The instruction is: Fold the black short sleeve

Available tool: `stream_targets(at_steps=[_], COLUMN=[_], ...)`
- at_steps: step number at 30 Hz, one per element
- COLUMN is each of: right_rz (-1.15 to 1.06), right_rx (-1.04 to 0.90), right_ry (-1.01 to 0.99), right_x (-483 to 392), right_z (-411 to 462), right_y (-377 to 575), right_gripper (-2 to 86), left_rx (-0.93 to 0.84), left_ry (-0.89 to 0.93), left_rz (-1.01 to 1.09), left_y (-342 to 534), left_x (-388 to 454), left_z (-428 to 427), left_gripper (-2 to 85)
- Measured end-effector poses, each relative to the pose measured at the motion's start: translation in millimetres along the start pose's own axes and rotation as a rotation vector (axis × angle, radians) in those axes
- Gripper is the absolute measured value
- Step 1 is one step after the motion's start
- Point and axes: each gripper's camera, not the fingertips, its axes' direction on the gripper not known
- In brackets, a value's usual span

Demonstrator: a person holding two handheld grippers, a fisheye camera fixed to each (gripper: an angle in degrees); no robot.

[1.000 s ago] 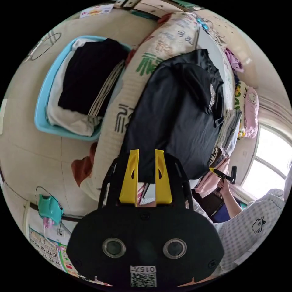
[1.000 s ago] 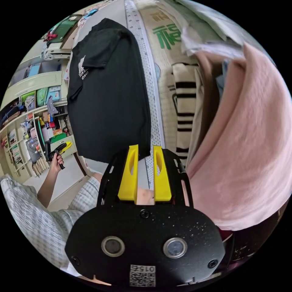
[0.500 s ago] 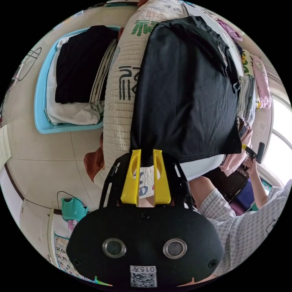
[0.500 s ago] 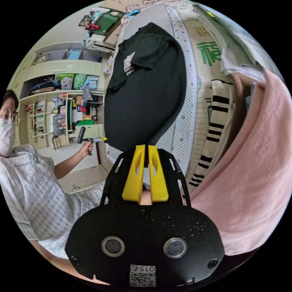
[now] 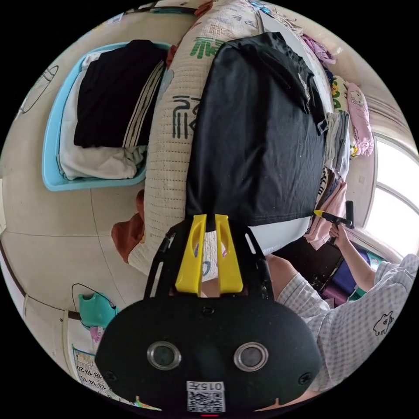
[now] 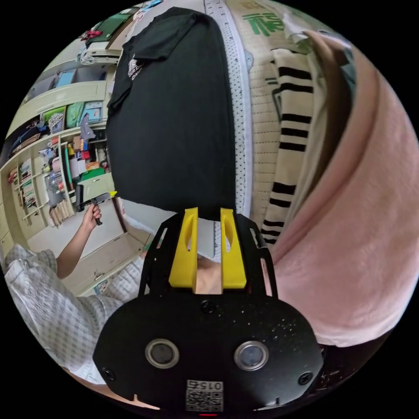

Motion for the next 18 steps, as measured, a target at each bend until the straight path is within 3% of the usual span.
stream_targets(at_steps=[8,12,18], right_rz=[0.091,0.135,0.101], right_rx=[-0.028,-0.032,0.006], right_ry=[-0.052,-0.079,-0.003], right_x=[0.0,-4.8,-21.0], right_z=[21.3,27.6,20.3], right_y=[-10.5,-13.1,5.7], right_gripper=[7.7,3.1,1.2], left_rx=[0.139,0.017,0.006], left_ry=[0.042,0.015,-0.022], left_rz=[-0.082,-0.085,-0.029], left_y=[8.3,3.0,14.5], left_x=[-5.6,2.6,31.0], left_z=[-17.2,-2.4,-20.7], left_gripper=[9.5,7.5,0.1])
